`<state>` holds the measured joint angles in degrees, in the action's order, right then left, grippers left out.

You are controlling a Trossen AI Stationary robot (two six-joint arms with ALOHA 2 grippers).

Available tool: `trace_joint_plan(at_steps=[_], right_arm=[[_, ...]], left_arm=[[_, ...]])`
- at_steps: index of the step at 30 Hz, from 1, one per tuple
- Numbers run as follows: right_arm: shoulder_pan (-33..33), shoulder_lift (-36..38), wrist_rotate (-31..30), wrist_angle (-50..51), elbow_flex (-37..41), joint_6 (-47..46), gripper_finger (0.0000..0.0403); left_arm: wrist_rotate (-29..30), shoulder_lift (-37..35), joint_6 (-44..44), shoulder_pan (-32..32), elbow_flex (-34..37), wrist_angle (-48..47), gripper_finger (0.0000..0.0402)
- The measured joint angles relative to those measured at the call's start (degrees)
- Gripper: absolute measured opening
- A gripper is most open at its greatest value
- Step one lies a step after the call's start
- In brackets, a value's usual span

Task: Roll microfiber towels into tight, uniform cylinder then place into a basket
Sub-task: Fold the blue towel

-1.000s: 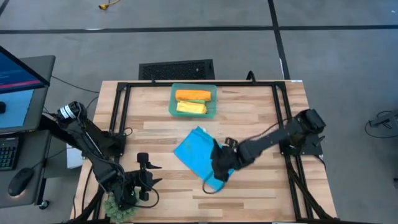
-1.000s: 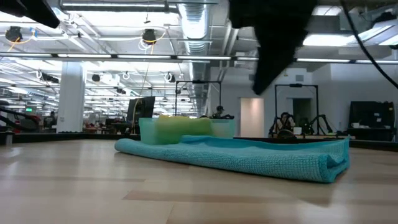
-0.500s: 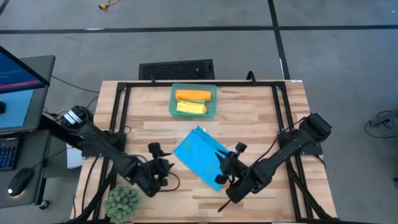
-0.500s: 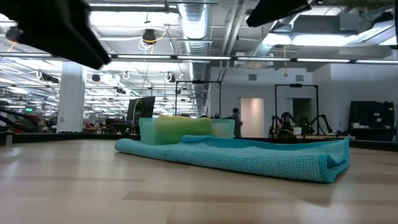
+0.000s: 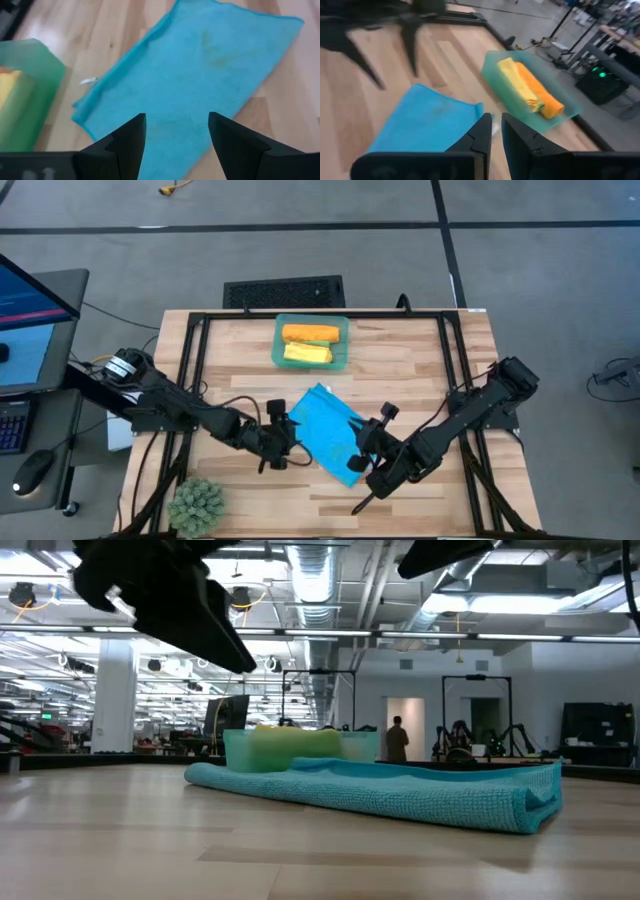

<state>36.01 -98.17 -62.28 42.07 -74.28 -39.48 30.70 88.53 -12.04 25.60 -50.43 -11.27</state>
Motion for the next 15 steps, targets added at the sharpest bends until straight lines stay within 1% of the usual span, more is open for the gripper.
trace_joint_plan(at_steps=[6, 8, 11, 15], right_arm=[[-0.1, -0.5, 3.8, 0.0, 0.0, -1.7, 0.0065], [0.0, -0.5, 4.0, -0.3, 0.0, -1.7, 0.0065], [0.1, -0.5, 4.0, -0.5, 0.0, -1.6, 0.0065], [0.1, -0.5, 4.0, -0.4, 0.0, -0.9, 0.0065]], left_arm=[[-8.2, 5.0, 2.9, -3.1, 0.0, 5.3, 0.0208], [-9.6, 7.3, 4.0, -4.0, 0.0, 7.9, 0.0208], [-10.0, 9.7, 4.0, -5.3, 0.0, 8.9, 0.0208], [-13.9, 12.0, 2.5, -6.9, 0.0, 8.8, 0.0208]])
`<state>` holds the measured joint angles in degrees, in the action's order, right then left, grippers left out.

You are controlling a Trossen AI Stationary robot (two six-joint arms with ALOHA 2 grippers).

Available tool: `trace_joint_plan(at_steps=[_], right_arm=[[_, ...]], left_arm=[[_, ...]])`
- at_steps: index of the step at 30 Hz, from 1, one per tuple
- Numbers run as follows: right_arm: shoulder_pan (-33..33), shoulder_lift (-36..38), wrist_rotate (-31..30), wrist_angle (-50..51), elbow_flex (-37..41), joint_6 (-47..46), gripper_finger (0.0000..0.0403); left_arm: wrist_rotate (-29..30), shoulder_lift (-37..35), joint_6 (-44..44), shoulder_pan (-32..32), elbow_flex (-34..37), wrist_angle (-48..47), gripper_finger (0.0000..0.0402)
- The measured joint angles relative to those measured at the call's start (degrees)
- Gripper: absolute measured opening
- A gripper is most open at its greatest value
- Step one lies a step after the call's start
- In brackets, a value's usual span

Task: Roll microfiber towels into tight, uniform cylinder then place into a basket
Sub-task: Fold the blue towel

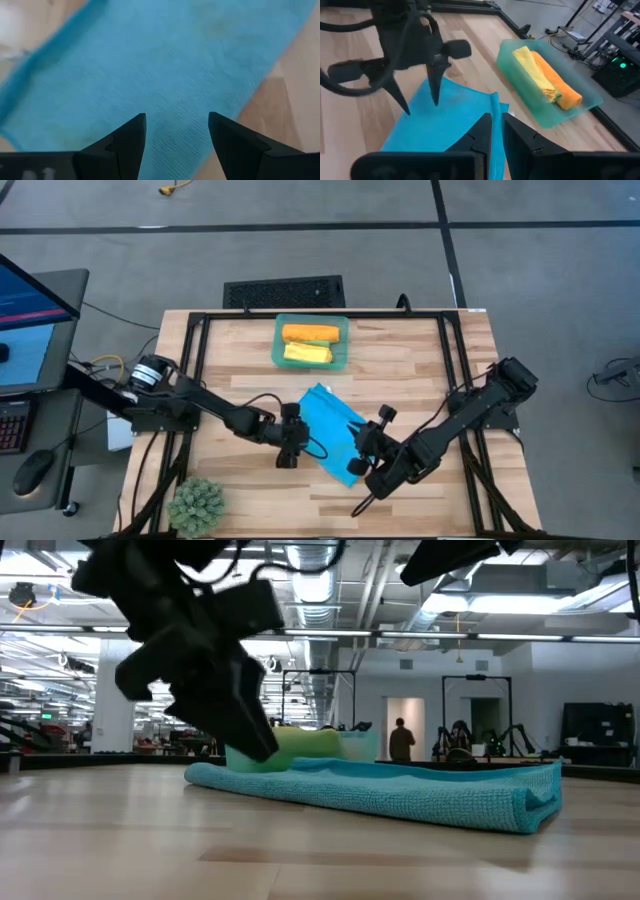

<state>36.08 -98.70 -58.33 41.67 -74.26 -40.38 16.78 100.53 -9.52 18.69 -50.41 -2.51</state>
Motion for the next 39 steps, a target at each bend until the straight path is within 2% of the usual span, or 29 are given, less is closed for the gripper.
trace_joint_plan(at_steps=[4, 15, 25, 29, 31, 33, 36, 39], right_arm=[[-0.7, 0.0, 0.0, 0.1, 0.0, 1.6, 0.0065], [-2.5, 0.0, 0.0, 0.0, 0.0, 1.9, 0.0065], [-3.2, 0.0, 0.0, -0.3, 0.0, 2.9, 0.0065], [-3.2, 0.0, 0.0, -0.1, 0.0, 2.9, 0.0066], [-3.2, 0.0, 0.0, -0.1, 0.0, 3.3, 0.0066], [-3.2, 0.0, 0.0, -0.1, 0.0, 3.4, 0.0066], [-3.5, 0.0, 0.0, -0.1, 0.0, 3.4, 0.0066], [-3.6, 0.0, 0.0, -0.2, 0.0, 3.4, 0.0066]], left_arm=[[-2.4, 0.9, -1.8, -0.4, 0.0, -1.1, 0.0208], [-2.6, 0.7, -3.5, -0.1, -0.3, -10.7, 0.0208], [-4.0, 0.5, 3.3, -4.7, -1.5, -19.3, 0.0208], [-8.4, -0.2, 3.2, -5.5, -2.9, -21.0, 0.0208], [-12.2, -1.2, 4.7, -4.3, -3.8, -23.5, 0.0208], [-12.6, -2.9, 4.8, -2.0, -5.9, -25.9, 0.0208], [-5.9, -5.7, 4.8, 1.1, -8.5, -27.7, 0.0208], [1.3, -6.5, 6.6, 2.9, -9.0, -23.1, 0.0208]])
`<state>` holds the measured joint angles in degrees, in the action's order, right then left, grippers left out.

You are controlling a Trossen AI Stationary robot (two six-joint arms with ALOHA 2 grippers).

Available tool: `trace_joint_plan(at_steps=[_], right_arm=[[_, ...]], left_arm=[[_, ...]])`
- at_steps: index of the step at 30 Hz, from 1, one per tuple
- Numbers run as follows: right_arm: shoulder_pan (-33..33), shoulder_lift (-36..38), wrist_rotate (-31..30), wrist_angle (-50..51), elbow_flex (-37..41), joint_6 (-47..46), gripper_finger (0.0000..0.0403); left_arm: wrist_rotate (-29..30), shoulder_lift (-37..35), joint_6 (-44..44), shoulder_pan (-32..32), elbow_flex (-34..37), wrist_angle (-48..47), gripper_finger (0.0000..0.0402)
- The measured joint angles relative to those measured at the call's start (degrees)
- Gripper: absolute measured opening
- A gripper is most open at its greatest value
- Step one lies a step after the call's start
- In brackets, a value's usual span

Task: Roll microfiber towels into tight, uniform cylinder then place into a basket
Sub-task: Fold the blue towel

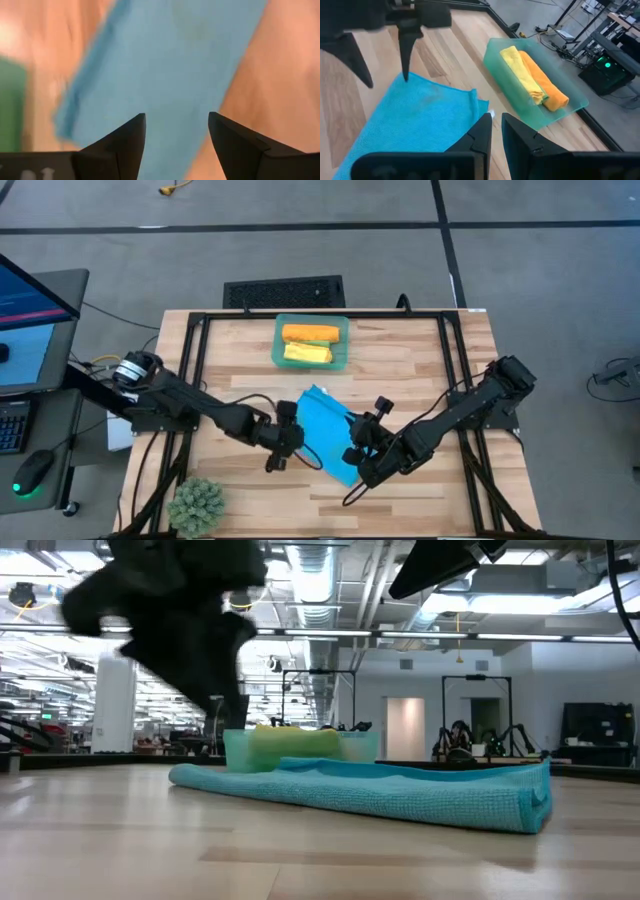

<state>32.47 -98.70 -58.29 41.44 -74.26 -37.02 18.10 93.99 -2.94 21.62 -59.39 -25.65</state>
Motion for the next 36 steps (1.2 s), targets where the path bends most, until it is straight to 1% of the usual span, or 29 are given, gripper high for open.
trace_joint_plan(at_steps=[3, 8, 10, 14, 19, 25, 27, 31, 36], right_arm=[[0.0, 0.0, 0.7, -0.2, 0.0, 0.0, 0.0066], [0.0, 0.0, 2.3, -0.5, 0.0, 0.0, 0.0066], [0.1, 0.0, 3.1, -0.6, 0.0, 0.0, 0.0066], [0.1, 0.0, 3.2, -0.4, 0.0, 0.0, 0.0066], [0.1, 0.0, 3.2, -0.2, 0.0, 0.0, 0.0066], [-0.4, 0.0, 3.2, -0.1, 0.0, 0.0, 0.0066], [-0.4, 0.0, 3.2, -0.3, 0.0, 0.0, 0.0066], [-0.4, 0.0, 3.2, -0.4, 0.0, 0.0, 0.0066], [-0.4, 0.0, 3.2, -0.3, 0.0, 0.0, 0.0066]], left_arm=[[3.1, -0.1, -0.6, 0.9, -0.3, 8.6, 0.0208], [10.1, 6.0, -4.8, 0.6, -0.3, 20.7, 0.0208], [10.3, 9.0, -5.2, 0.6, -0.3, 23.7, 0.0208], [8.9, 14.2, -6.6, 0.8, -0.2, 26.5, 0.0208], [8.9, 17.8, -8.4, 0.7, -0.3, 24.4, 0.0208], [8.7, 17.6, -10.6, 0.7, -0.5, 19.3, 0.0208], [8.7, 17.5, -9.1, 0.9, -0.6, 18.0, 0.0208], [9.0, 17.3, -1.9, 0.6, -0.7, 14.0, 0.0208], [12.7, 16.4, 6.2, 0.1, -0.7, 4.1, 0.0208]])
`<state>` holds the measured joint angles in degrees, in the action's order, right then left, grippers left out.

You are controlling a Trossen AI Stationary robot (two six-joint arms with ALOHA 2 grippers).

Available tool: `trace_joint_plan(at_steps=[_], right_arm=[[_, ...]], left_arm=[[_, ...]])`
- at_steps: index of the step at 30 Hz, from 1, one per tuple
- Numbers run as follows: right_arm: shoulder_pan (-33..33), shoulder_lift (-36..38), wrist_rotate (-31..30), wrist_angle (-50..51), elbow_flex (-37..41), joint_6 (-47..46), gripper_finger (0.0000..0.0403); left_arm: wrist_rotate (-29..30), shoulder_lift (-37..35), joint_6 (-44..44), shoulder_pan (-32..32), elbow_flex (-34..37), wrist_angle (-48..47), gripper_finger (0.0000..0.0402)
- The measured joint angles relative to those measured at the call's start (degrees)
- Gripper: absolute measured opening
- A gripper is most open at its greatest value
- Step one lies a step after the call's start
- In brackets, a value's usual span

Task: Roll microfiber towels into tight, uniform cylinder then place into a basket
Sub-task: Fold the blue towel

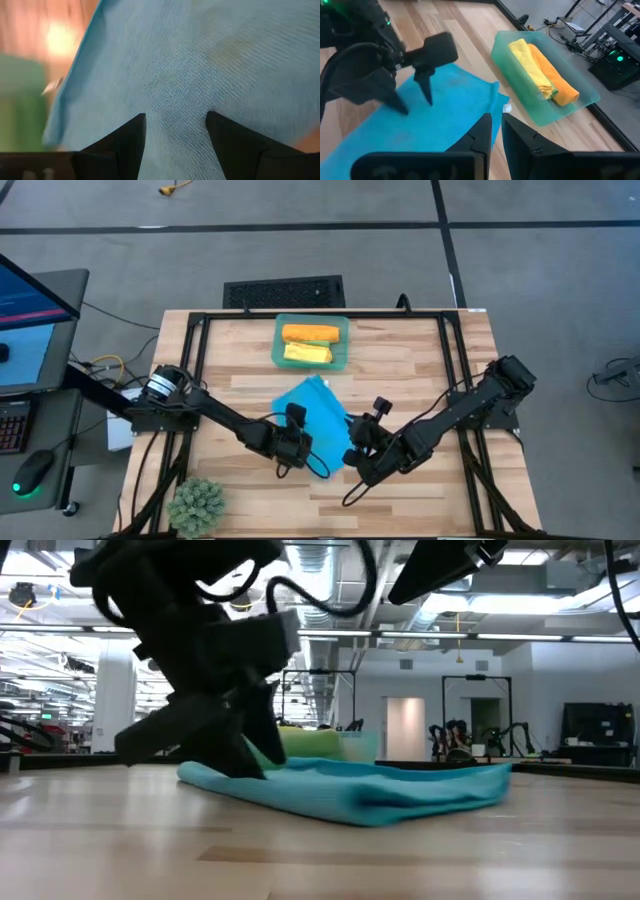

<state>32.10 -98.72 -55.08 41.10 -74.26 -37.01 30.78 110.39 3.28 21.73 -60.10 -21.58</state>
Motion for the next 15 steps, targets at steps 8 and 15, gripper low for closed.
trace_joint_plan(at_steps=[8, 15], right_arm=[[-0.5, 0.0, 0.0, 0.5, 0.0, 0.0, 0.0066], [-0.3, 0.0, 0.2, 0.6, 0.0, 0.0, 0.0066]], left_arm=[[10.8, 0.6, 2.1, 0.6, -4.2, -19.1, 0.0208], [10.1, -0.9, -7.4, 2.6, -8.5, -14.7, 0.0208]])
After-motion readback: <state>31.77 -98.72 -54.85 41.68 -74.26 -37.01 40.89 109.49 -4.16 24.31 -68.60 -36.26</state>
